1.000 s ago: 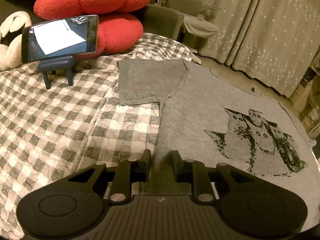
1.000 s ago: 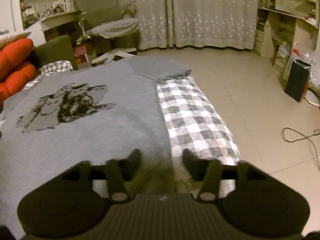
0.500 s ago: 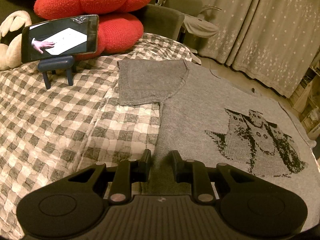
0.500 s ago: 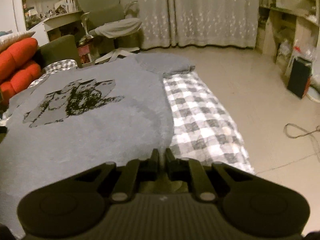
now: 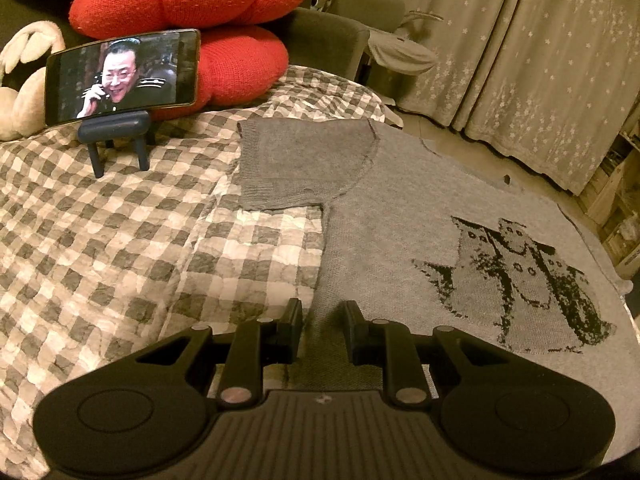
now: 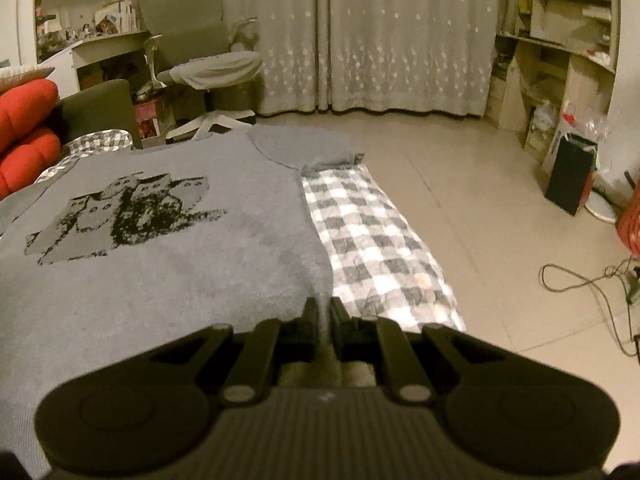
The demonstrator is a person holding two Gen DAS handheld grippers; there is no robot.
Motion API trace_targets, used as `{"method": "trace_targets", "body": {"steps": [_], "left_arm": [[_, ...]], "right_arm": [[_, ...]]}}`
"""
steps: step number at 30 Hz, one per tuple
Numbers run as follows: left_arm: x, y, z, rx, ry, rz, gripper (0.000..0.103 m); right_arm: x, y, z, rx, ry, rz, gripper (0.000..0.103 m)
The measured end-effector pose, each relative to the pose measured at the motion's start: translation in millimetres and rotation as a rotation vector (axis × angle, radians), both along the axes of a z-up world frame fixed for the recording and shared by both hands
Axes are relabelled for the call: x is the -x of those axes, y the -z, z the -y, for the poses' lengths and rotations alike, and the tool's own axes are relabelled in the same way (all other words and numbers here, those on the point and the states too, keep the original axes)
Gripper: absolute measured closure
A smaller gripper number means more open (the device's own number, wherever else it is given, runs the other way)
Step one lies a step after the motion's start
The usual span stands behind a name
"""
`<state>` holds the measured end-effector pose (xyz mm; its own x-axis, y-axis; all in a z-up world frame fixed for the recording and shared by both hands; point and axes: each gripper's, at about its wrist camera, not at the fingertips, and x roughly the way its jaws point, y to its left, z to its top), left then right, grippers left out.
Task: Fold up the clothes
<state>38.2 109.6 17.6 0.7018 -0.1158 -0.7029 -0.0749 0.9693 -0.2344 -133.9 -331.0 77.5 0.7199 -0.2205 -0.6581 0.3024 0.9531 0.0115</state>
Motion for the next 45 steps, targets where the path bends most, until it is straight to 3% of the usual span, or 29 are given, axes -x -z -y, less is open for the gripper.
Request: {"method": "trace_targets", "body": {"steps": [3, 6, 8, 11, 12, 13, 15, 19, 21, 33, 36, 38, 39, 40, 45], "left_arm": [[-1, 1, 1, -0.005, -0.002, -0.002, 0.083], [-1, 1, 1, -0.008, -0.005, -0.002, 0.083], [0, 0, 0, -0.002, -0.006, -0.002, 0.083], [0, 0, -2, 0.009, -0.009, -0.002, 0.083], [0, 0, -2, 0.014, -0.012, -0.002, 0.083], [0, 0, -3, 0.019, -0.014, -0.002, 0.083], [0, 0, -3, 0.02, -0.015, -0.002, 0.083], [0, -1, -3, 0.018, -0.013, -0.001, 0.083], [0, -1, -4, 0.021, -0.017, -0.001, 0.083], [0, -1, -5, 0.021, -0.026, -0.007, 0.083], [0, -1, -7, 0.03, -0.03, -0.005, 0.083], [0, -1, -7, 0.035, -0.033, -0.006, 0.083], [0, -1, -8, 0.037, -0.034, -0.006, 0.083], [0, -1, -8, 0.038, -0.036, -0.006, 0.083], [2, -4, -9, 0.041, -0.043, 0.007, 0.083]], "right_arm": [[-5, 6, 3, -0.009, 0.007, -0.028, 0.095], [-10, 13, -5, 0.046, -0.016, -0.06, 0.095], [-9, 12, -2, 0.017, -0.017, -0.056, 0.094], [-6, 9, 3, -0.051, -0.031, -0.049, 0.078], [-4, 9, 2, -0.056, -0.034, -0.049, 0.061], [-3, 8, 1, -0.057, -0.036, -0.049, 0.056], [1, 8, -2, -0.058, -0.041, -0.05, 0.059], [7, 8, -8, -0.061, -0.05, -0.051, 0.086], [11, 7, -11, -0.063, -0.054, -0.052, 0.092], [13, 9, -14, -0.023, -0.025, -0.073, 0.094], [15, 4, -18, 0.009, -0.013, -0.055, 0.086], [16, 1, -20, 0.032, -0.004, -0.042, 0.071], [17, -1, -21, 0.043, 0.0, -0.036, 0.054], [18, -2, -23, 0.054, 0.004, -0.03, 0.047], [24, -16, -33, 0.114, -0.009, 0.053, 0.047]]}}
